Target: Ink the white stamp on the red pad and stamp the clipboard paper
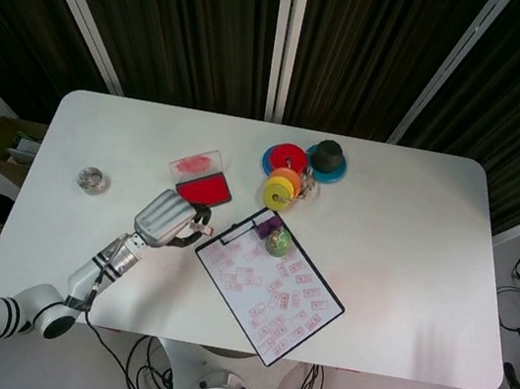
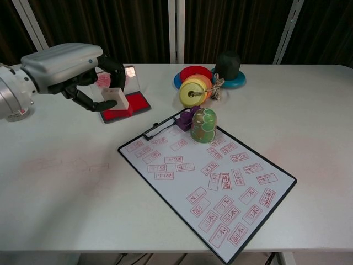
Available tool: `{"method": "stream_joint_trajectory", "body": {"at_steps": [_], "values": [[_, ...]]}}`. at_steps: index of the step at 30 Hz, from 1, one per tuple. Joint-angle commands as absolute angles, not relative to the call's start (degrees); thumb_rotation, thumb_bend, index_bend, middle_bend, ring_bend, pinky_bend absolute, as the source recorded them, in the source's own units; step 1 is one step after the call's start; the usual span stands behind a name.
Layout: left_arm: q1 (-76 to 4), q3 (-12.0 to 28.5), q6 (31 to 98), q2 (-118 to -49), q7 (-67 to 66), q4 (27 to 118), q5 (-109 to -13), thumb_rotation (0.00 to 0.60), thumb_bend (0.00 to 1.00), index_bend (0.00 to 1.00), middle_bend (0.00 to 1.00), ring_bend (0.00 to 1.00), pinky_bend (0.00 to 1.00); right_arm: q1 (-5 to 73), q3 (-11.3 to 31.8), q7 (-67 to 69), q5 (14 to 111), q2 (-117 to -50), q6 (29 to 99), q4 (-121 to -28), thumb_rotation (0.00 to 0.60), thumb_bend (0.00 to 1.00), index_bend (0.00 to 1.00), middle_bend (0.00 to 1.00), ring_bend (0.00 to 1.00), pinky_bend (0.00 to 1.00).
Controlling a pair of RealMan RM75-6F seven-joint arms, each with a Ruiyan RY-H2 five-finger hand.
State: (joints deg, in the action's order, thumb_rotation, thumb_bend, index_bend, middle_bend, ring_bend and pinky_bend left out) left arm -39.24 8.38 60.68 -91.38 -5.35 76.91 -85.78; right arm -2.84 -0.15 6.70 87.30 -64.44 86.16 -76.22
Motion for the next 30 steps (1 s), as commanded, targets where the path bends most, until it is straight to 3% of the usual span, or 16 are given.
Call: {"method": "stream_joint_trajectory", "body": {"at_steps": [1, 13, 30], "values": [[-41.9, 12.1, 56.1, -94.1, -6.2, 72.8, -79.5, 0.600, 0.42, 0.61, 0.60, 1.00, 1.00, -2.8, -0.2, 6.6, 87.3, -64.3, 86.2, -76.4, 0.600, 0.25, 0.00, 0.00, 0.00, 0.00], [-48.1, 17.6, 49.4, -101.7, -12.5, 62.4, -66.9, 0.600, 0.43, 0.61, 0.60, 1.00, 1.00, -2.8, -0.2, 6.0, 87.0, -63.9, 85.7, -77.0, 0.600, 0.25, 0.00, 0.00, 0.00, 0.00], [-49.9, 17.8, 46.3, -106.5, -14.8, 52.0, -60.0, 0.600, 0.44, 0.61, 0.60, 1.00, 1.00, -2.6, -0.4, 6.5, 86.8, -63.3, 85.0, -76.9, 0.600, 0.25, 0.00, 0.00, 0.00, 0.00]]}}
